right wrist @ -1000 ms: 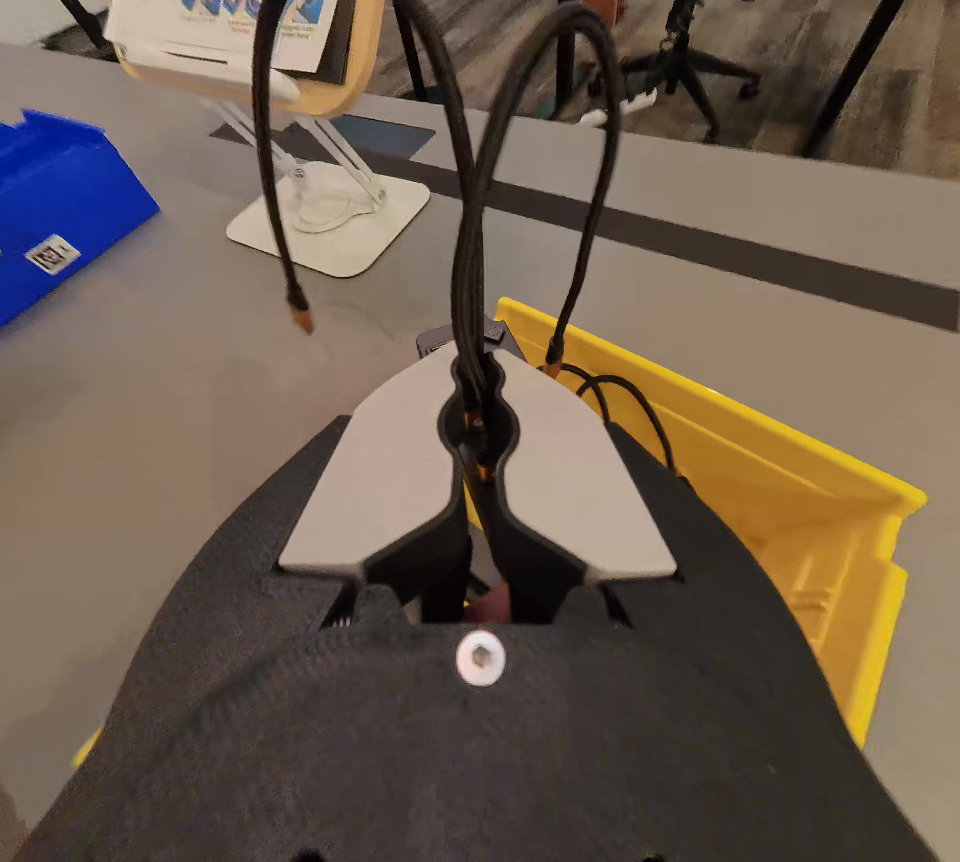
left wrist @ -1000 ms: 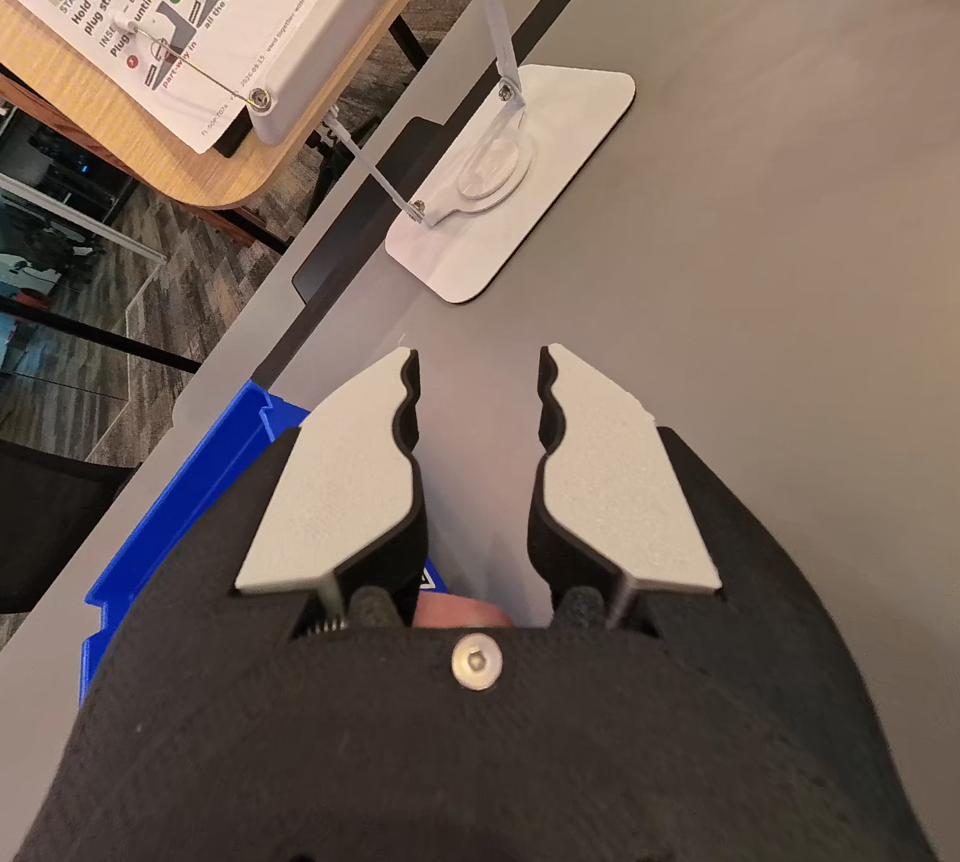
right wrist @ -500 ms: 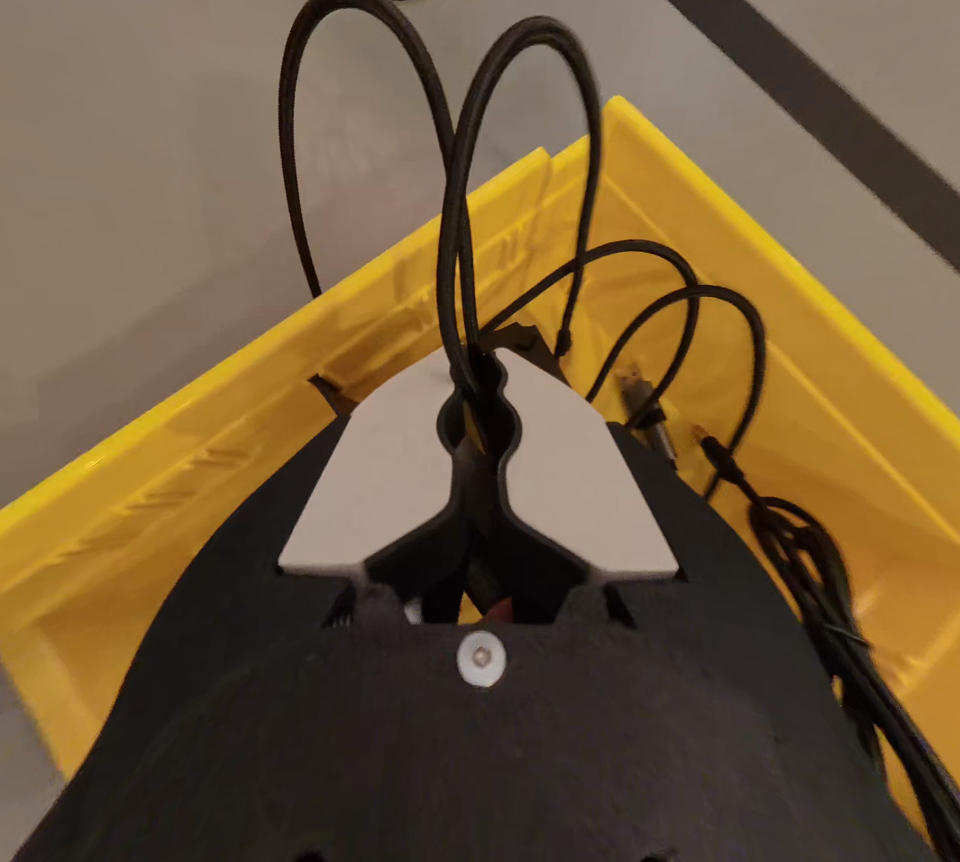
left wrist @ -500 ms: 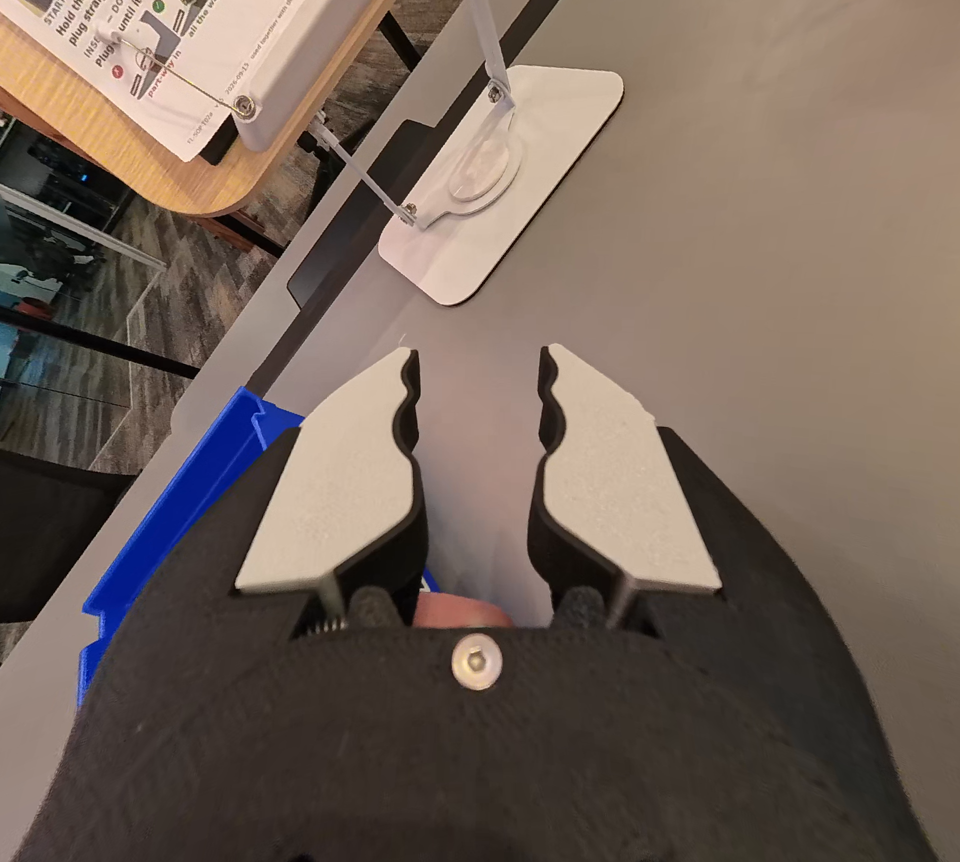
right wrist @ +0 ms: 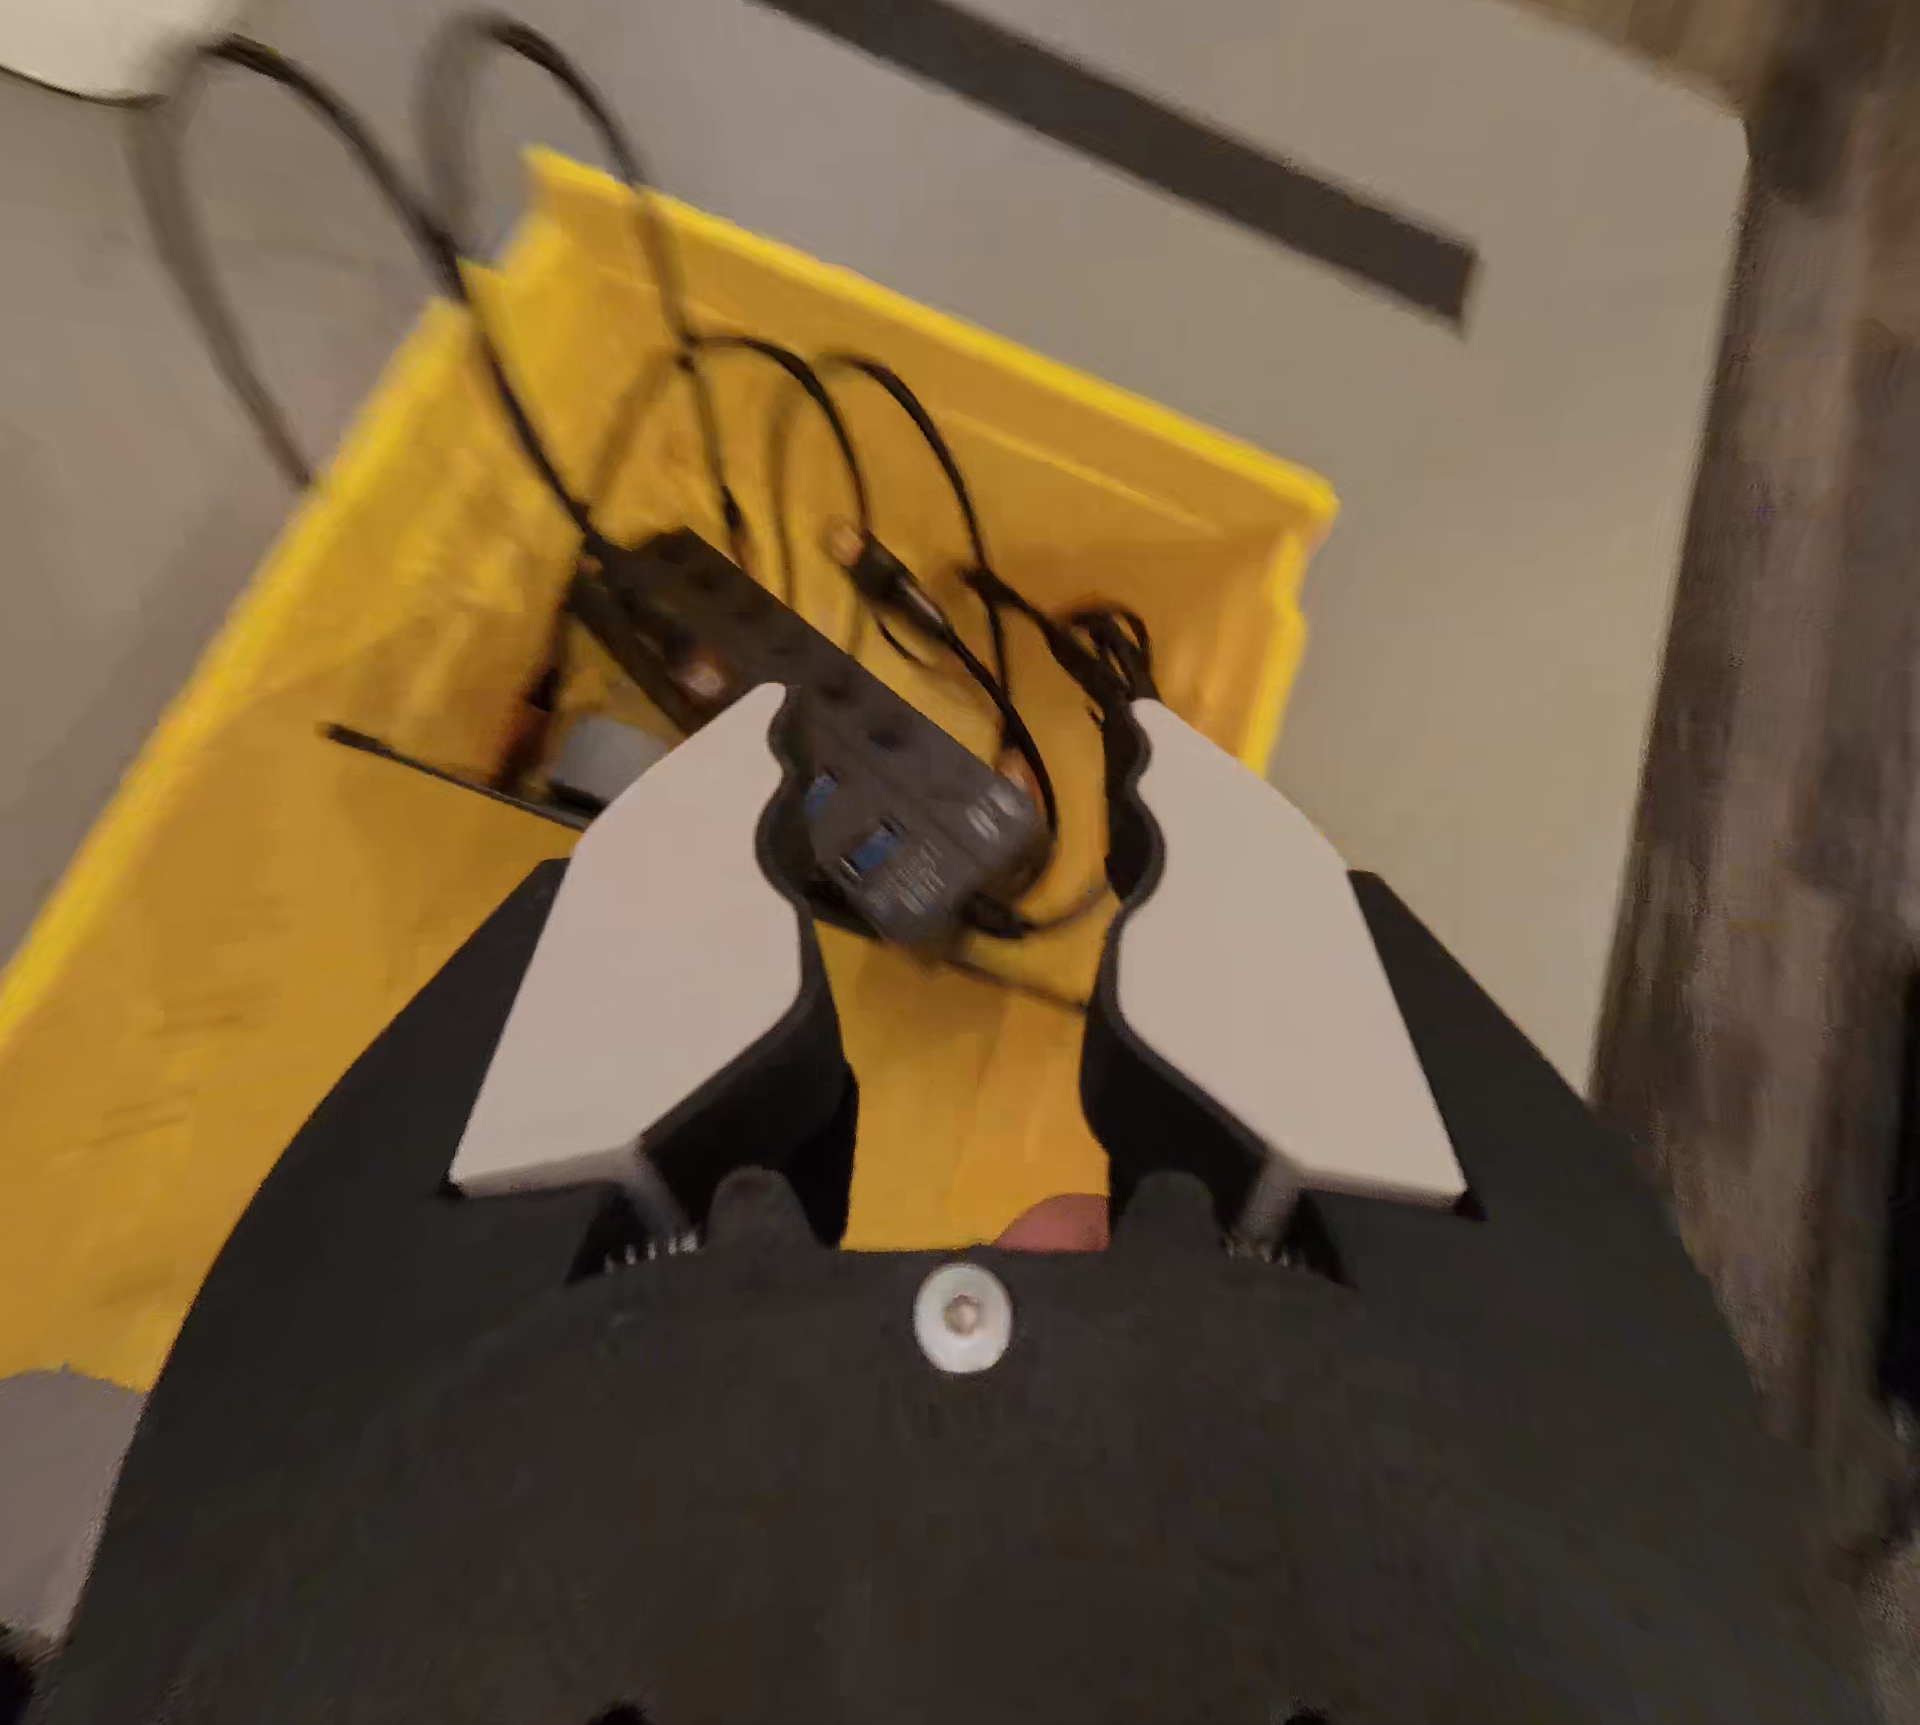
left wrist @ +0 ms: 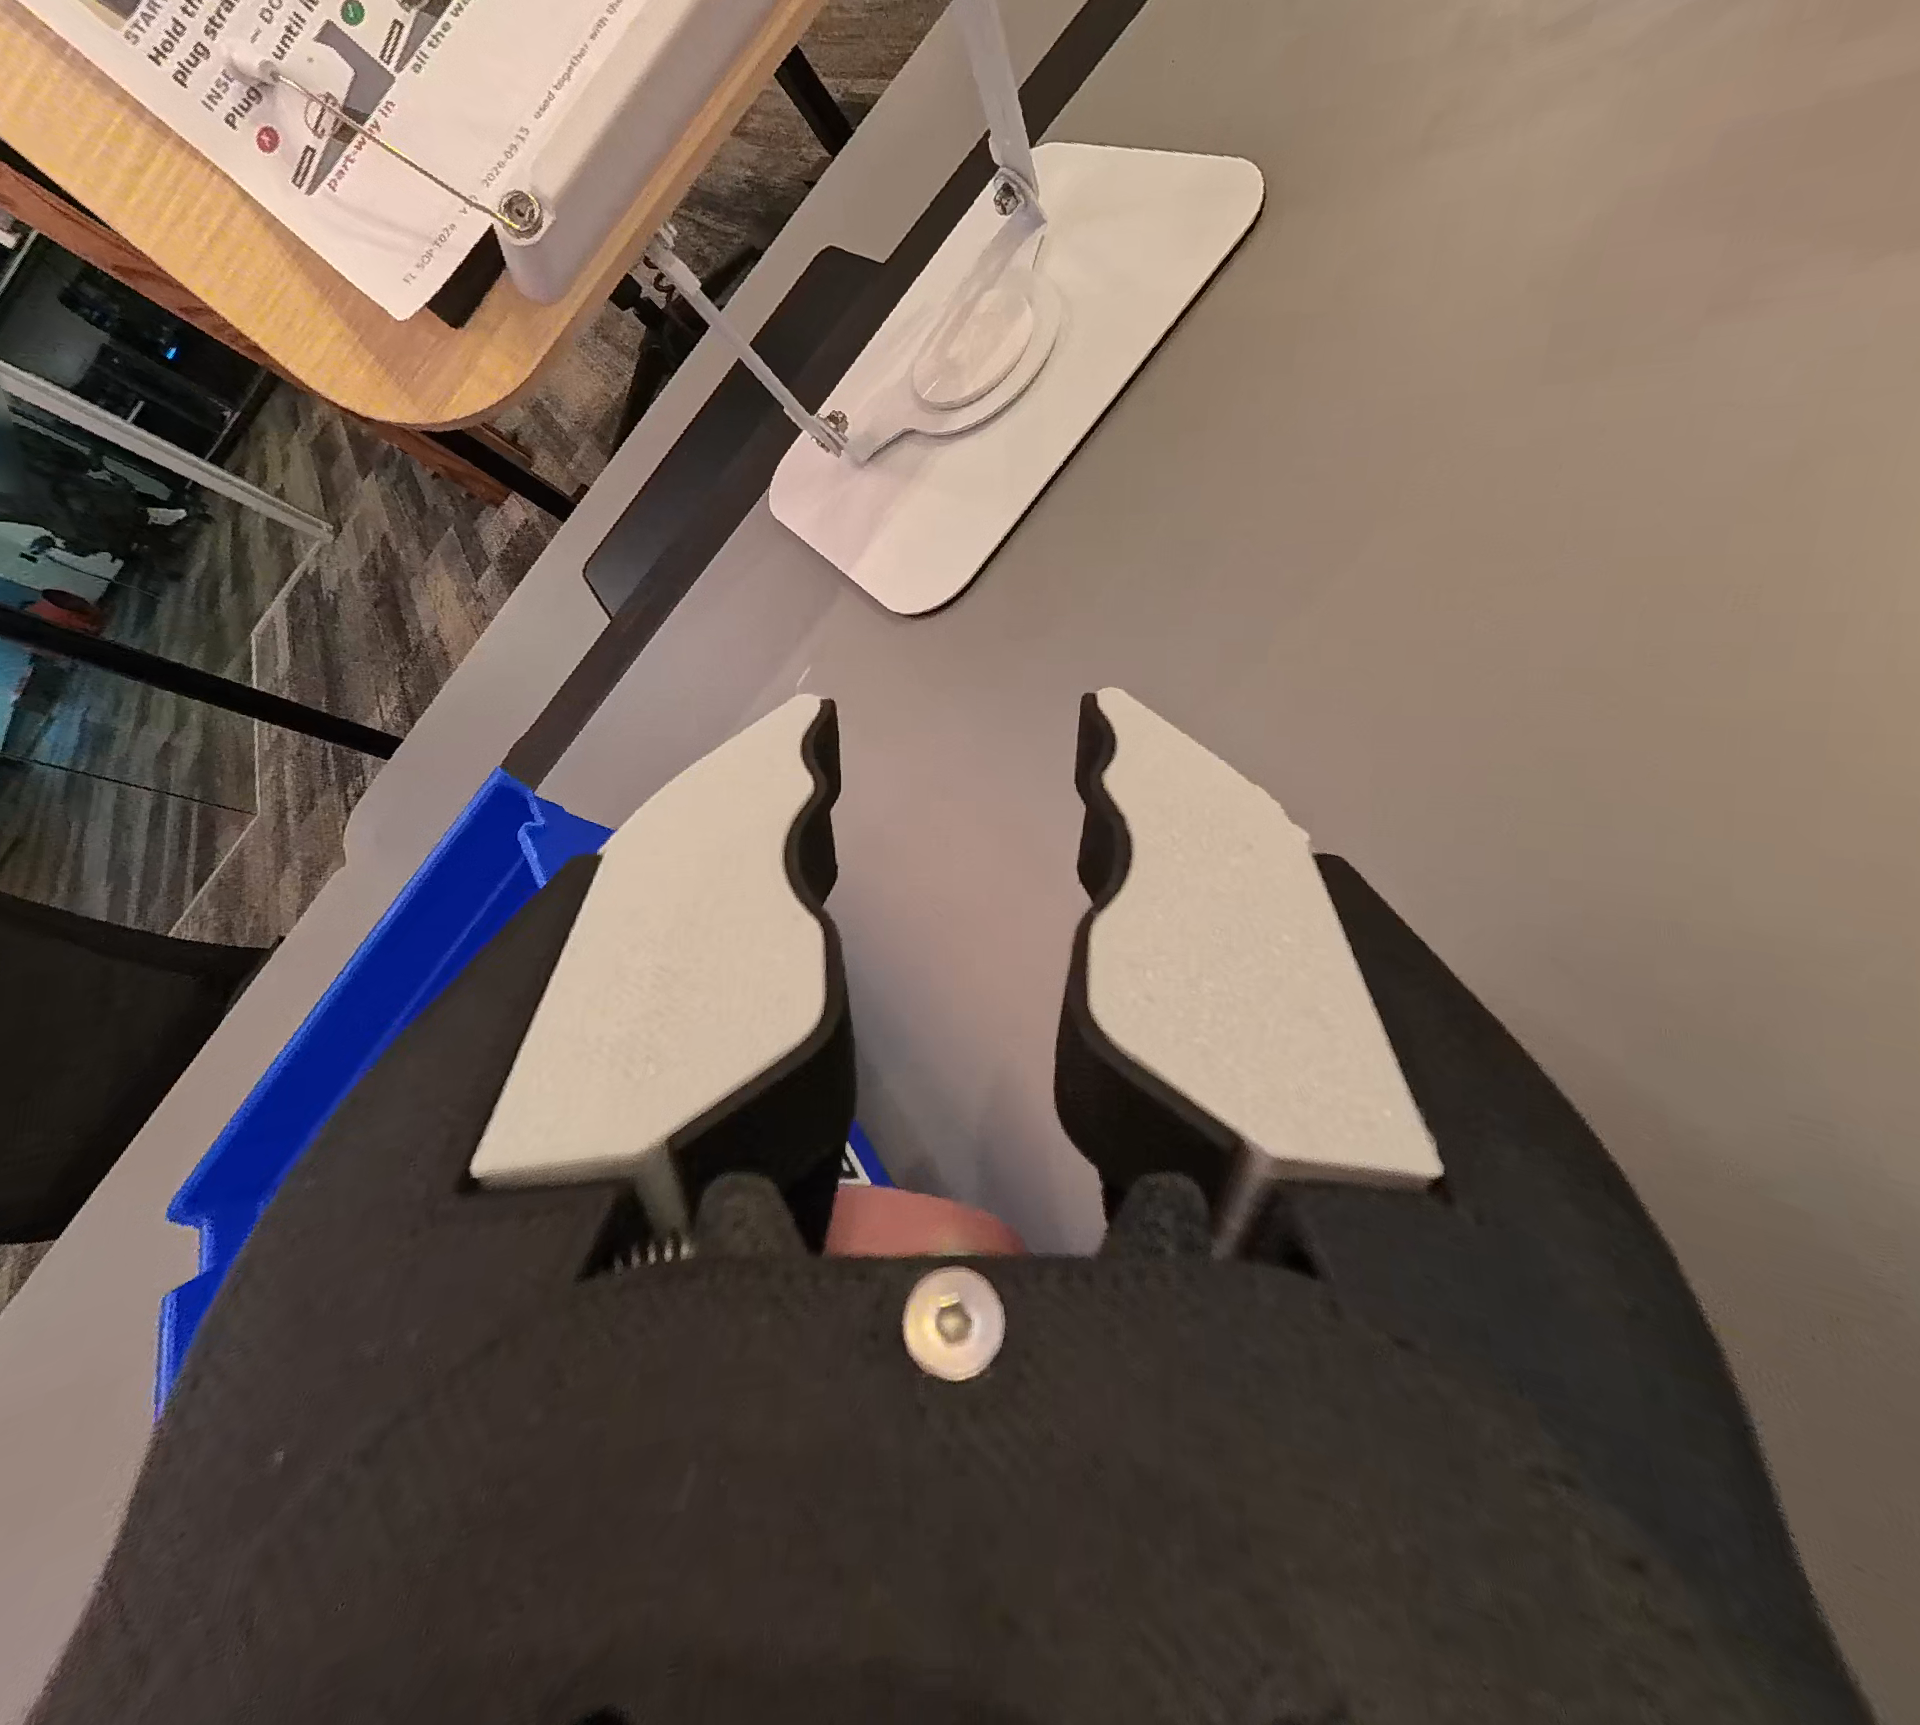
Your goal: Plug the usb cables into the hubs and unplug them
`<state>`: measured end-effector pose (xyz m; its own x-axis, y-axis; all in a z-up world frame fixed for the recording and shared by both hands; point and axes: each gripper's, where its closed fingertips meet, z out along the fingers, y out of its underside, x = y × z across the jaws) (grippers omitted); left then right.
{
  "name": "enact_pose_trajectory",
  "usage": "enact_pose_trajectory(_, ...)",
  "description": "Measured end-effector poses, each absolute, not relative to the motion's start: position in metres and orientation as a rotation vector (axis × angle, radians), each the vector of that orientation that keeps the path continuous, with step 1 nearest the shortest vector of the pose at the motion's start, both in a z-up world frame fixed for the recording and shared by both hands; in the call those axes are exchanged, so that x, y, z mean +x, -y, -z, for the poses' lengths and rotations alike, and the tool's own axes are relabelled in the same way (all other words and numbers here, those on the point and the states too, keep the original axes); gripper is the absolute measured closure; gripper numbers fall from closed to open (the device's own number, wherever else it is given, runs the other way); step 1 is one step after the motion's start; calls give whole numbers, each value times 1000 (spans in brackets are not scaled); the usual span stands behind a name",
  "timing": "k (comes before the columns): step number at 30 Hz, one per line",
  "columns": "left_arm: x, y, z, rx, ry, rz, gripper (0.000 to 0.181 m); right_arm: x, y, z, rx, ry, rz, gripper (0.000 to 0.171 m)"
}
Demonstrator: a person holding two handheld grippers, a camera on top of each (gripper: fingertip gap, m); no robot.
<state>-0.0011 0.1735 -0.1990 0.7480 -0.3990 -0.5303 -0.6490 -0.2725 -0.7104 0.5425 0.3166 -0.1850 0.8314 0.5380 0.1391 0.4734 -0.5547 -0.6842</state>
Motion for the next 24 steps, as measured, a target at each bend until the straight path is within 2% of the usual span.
enact_pose_trajectory(1,-1,-174,199,-1903,-806,-302,138,556,-314,192,-2318,688,-84,110)
enact_pose_trajectory(3,0,-173,200,-1903,-811,-303,138,572,-308,207,-2391,673,-31,113)
enact_pose_trajectory(7,2,-173,201,-1904,-813,-305,137,575,-313,223,-2380,741,101,137)
enact_pose_trajectory(8,2,-173,201,-1905,-814,-305,137,571,-314,227,-2385,767,101,154)
enact_pose_trajectory(13,1,-172,200,-1900,-818,-322,137,579,-322,256,-2558,763,223,171)
enact_pose_trajectory(17,-3,-171,196,-1895,-800,-318,138,585,-325,266,-2652,802,290,171)
enact_pose_trajectory(24,-3,-171,195,-1889,-816,-328,137,599,-328,272,-2646,1048,701,171)
